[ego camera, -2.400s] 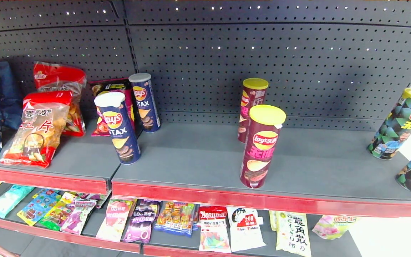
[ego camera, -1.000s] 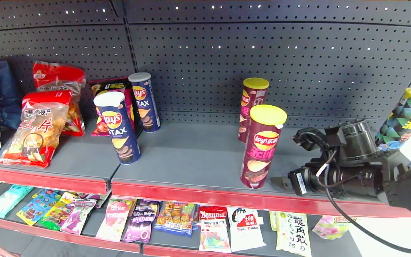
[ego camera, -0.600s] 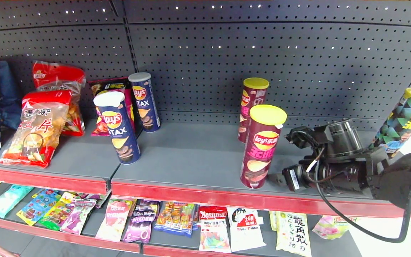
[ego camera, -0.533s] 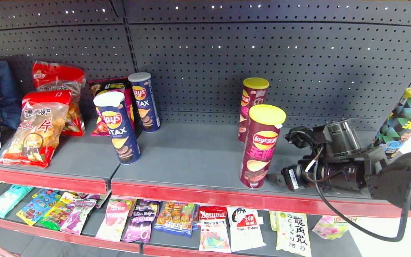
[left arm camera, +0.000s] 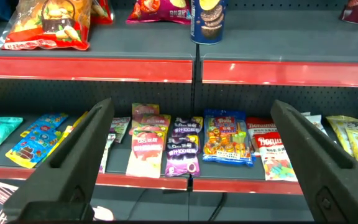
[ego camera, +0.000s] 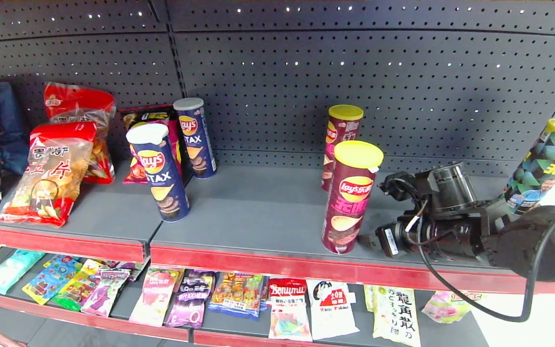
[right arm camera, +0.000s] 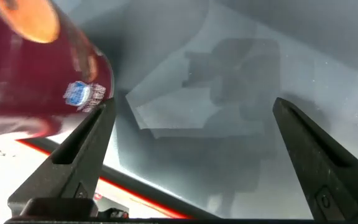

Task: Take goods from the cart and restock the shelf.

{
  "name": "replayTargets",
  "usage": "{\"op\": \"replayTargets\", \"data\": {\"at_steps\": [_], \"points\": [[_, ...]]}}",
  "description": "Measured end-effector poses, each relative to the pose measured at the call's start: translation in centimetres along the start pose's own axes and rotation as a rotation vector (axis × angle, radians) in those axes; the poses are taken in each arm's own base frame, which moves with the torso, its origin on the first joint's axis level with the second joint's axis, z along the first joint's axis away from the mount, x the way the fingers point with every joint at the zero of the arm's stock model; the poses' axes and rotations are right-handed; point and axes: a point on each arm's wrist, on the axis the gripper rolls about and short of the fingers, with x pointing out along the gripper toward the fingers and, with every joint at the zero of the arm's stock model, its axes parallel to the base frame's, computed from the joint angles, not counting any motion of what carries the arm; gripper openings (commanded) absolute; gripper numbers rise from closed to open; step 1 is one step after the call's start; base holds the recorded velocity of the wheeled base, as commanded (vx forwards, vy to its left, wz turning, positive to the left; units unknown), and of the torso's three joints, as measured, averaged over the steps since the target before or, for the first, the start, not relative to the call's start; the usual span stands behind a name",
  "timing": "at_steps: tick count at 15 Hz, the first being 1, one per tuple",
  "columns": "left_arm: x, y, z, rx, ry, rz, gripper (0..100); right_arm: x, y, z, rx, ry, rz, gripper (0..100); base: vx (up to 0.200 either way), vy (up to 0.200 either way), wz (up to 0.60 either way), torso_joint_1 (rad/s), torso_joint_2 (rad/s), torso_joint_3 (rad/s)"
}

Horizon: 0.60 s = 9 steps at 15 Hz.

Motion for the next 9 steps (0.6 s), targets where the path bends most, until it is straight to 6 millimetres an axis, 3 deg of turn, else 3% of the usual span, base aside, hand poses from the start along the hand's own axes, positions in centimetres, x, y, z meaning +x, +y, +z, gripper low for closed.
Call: {"op": "replayTargets", "data": {"at_steps": [9], "points": [[0.0, 0.0, 0.0, -0.001, 0.0, 0.0, 100, 0.59, 0.17, 0.37, -0.025, -0.024, -0.006, 100, 0.0, 0.0, 0.0, 0.0, 0.0, 0.0]]}}
